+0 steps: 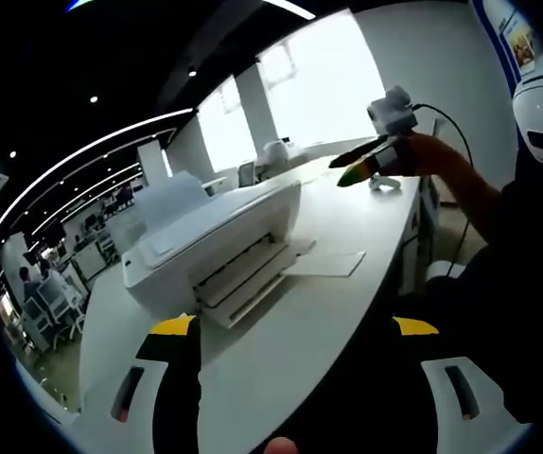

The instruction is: Remove the paper from the printer output slot and place it on top of the printer

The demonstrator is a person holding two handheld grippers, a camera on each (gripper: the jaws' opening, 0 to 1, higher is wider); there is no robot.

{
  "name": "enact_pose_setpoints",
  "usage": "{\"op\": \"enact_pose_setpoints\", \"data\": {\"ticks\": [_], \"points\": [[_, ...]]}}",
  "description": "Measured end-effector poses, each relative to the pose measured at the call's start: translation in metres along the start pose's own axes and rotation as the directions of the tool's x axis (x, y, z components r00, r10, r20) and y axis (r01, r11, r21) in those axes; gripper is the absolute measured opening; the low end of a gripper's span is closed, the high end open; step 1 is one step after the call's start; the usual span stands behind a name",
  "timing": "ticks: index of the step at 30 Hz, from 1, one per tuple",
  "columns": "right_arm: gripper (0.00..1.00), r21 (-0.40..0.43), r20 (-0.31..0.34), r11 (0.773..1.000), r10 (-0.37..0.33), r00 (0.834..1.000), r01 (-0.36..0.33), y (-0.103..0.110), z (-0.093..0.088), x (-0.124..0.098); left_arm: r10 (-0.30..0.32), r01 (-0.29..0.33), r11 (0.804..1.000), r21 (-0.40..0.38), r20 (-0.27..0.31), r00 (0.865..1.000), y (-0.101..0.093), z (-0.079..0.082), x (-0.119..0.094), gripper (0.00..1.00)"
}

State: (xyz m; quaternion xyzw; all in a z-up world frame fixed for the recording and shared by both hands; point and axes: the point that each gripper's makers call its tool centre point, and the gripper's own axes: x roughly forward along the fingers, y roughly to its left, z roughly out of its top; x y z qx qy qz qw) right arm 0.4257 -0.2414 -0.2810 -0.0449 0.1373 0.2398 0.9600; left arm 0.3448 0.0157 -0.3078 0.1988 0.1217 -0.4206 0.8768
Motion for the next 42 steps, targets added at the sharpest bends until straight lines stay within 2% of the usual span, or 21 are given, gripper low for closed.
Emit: {"op": "enact_pose_setpoints", "data": {"ticks": [21, 42], "points": [[0.90, -0.008, -0.021, 1.000, 0.010, 1.000, -0.011, 0.004, -0.013, -0.007, 0.001, -0.001, 1.000, 0.002, -0.001, 1.000, 0.000, 0.000, 0.000, 0.83], [0.90, -0.014, -0.029, 1.000, 0.014, 0.999, -0.014, 0.008, -0.018, -0.016, 0.001, -0.001, 1.000, 0.002, -0.003, 1.000, -0.001, -0.001, 0.000, 0.83]]}}
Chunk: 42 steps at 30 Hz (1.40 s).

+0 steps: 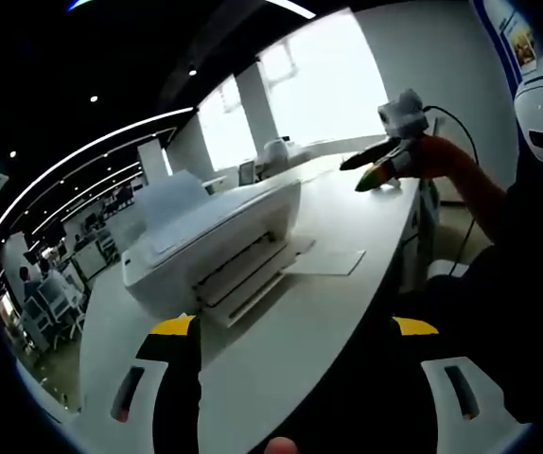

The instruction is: Remove the paper from the printer output slot and place it on top of the printer

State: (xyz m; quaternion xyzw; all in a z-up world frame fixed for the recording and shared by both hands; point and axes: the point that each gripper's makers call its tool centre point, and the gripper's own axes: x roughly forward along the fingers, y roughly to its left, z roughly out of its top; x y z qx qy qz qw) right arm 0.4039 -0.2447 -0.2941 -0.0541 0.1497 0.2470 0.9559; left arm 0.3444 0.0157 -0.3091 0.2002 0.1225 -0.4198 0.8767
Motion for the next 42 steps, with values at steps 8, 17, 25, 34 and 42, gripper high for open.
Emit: {"op": "enact_pose_setpoints", "data": {"ticks": [8, 17, 25, 34, 42], "points": [[0.90, -0.001, -0.004, 1.000, -0.001, 1.000, 0.001, -0.002, -0.004, -0.002, -0.002, 0.002, 1.000, 0.003, -0.001, 1.000, -0.001, 0.001, 0.000, 0.83], [0.90, 0.008, -0.019, 1.000, -0.004, 1.000, 0.004, -0.003, -0.015, -0.012, 0.009, -0.009, 1.000, -0.002, -0.004, 1.000, 0.004, -0.001, -0.001, 0.83], [0.90, -0.004, -0.012, 1.000, 0.028, 1.000, -0.028, 0.008, -0.014, -0.021, 0.014, -0.014, 1.000, 0.004, -0.003, 1.000, 0.004, 0.001, -0.001, 0.83], [0.90, -0.014, -0.019, 1.000, 0.022, 1.000, -0.022, 0.007, -0.018, -0.027, 0.022, -0.022, 1.000, -0.001, -0.002, 1.000, 0.007, 0.001, -0.001, 0.83], [0.90, -0.023, -0.023, 1.000, 0.017, 1.000, -0.018, 0.006, -0.020, -0.032, 0.026, -0.026, 1.000, -0.002, -0.002, 1.000, 0.008, 0.000, -0.002, 0.83]]}}
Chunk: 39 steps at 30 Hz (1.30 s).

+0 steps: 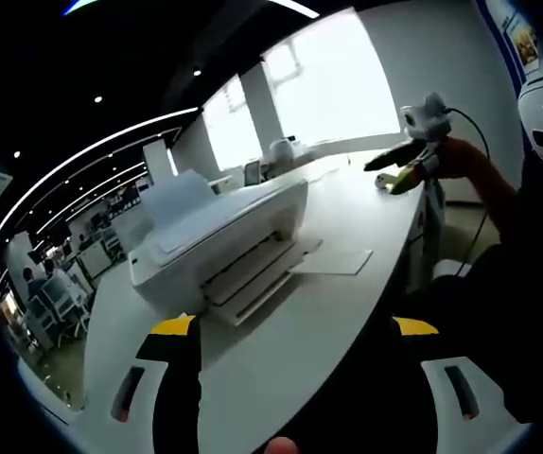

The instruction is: Remove the paper from the printer output slot and place it on top of the printer

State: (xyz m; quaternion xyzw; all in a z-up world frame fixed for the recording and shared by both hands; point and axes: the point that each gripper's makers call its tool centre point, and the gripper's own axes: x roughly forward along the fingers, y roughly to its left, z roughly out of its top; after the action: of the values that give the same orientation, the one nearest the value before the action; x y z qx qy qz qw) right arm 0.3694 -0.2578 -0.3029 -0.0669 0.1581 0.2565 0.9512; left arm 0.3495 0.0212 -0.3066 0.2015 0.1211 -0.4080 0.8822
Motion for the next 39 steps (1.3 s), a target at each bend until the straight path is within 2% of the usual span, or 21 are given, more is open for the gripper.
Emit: {"op": "enact_pose_setpoints", "data": {"ticks": [29, 39], "points": [[0.90, -0.037, -0.025, 0.999, -0.017, 1.000, 0.016, -0.001, -0.004, -0.014, 0.005, -0.005, 1.000, -0.004, -0.004, 1.000, 0.001, -0.001, 0.000, 0.83], [0.89, -0.047, -0.051, 0.999, -0.017, 0.999, 0.015, 0.001, -0.013, -0.015, 0.006, -0.007, 1.000, -0.003, -0.007, 1.000, 0.001, -0.002, 0.001, 0.83]]}}
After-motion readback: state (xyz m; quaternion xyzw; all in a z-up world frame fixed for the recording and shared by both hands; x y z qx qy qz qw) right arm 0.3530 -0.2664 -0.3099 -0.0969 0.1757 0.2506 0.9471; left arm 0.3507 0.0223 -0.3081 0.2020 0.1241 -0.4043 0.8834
